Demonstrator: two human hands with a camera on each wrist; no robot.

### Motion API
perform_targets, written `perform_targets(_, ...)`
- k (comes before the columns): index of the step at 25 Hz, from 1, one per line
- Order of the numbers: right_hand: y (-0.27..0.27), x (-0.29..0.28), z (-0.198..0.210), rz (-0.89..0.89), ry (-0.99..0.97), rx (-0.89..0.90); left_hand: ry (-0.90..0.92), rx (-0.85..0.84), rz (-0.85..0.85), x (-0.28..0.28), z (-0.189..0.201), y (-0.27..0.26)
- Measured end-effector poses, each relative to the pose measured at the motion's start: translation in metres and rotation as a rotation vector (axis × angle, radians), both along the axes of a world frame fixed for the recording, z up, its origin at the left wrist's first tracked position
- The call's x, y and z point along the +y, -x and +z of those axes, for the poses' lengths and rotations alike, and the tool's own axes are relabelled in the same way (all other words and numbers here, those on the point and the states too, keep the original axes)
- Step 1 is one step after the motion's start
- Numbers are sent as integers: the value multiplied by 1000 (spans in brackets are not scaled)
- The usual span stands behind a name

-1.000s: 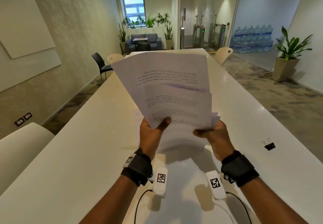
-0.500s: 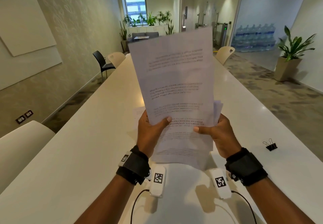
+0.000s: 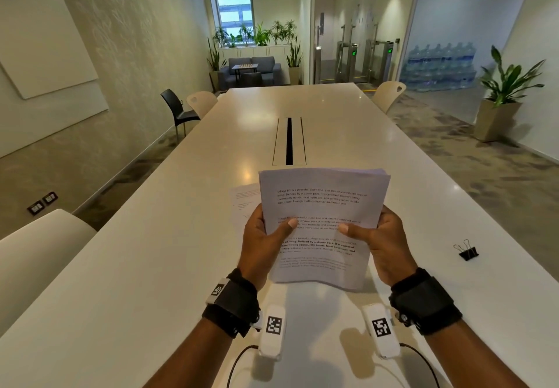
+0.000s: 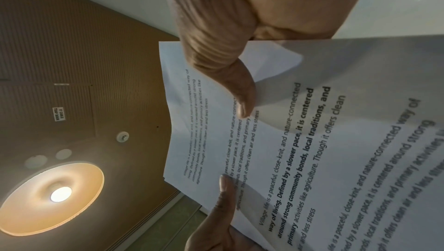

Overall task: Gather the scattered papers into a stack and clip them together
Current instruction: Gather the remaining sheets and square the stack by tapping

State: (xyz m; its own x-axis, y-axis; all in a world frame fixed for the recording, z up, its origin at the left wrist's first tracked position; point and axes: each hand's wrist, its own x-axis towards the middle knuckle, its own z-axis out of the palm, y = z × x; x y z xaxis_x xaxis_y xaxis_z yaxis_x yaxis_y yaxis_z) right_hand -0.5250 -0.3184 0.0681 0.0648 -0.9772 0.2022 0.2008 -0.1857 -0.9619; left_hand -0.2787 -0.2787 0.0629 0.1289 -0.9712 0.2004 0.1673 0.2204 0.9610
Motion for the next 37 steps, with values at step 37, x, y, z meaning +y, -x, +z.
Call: perform_targets(37,-237,-99,-63,307,-23,1475,-127,-33,769,124,-35,-237)
